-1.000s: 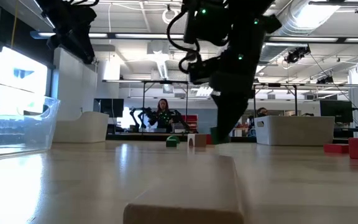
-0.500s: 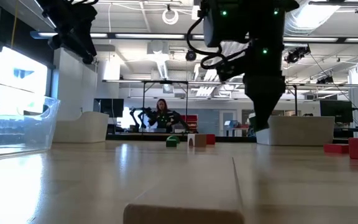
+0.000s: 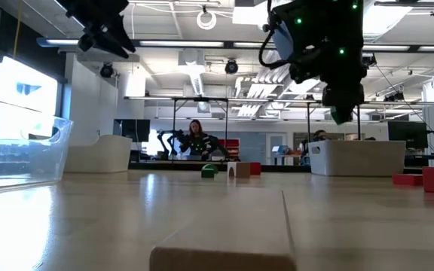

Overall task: Sort & place blocks by color
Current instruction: Put the green rectangle into the right white bin

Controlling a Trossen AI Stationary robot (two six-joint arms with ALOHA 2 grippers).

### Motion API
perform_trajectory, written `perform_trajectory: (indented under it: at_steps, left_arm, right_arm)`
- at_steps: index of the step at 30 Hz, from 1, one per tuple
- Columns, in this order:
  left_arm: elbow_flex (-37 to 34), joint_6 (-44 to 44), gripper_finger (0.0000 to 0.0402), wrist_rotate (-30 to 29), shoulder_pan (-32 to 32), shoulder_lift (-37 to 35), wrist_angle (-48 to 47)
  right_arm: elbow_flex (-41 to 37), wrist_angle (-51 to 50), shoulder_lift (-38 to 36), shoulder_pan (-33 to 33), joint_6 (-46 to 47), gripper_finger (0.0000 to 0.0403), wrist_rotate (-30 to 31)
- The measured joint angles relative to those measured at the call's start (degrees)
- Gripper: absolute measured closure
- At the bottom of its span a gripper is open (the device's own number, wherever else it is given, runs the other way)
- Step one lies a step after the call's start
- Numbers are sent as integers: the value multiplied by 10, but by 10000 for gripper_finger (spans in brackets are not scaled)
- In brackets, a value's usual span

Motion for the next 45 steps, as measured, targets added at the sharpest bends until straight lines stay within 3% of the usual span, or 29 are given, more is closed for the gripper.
perform_trajectory:
  at_steps: [5, 13, 20, 28, 32, 41, 45]
  left_arm:
    - [0, 16, 241, -1, 0, 0, 58]
    - [0, 64, 241, -3, 0, 0, 144]
    - [0, 65, 241, -5, 0, 0, 151]
    - [0, 74, 241, -5, 0, 0, 151]
    - [0, 74, 241, -5, 0, 0, 151]
    - [0, 74, 241, -8, 0, 0, 153]
    - [0, 74, 241, -40, 0, 0, 161]
  right_arm:
    - [0, -21, -41, -66, -2, 297, 43]
    - [0, -1, -129, -213, -56, 297, 34]
    - [0, 87, -187, -311, -107, 297, 22]
    - [-4, 134, -180, -391, -129, 297, -30]
    - [-64, 217, -179, -432, -170, 297, -119]
    - [-174, 336, -179, -477, -190, 297, -144]
    - [-198, 387, -179, -495, -190, 297, -181]
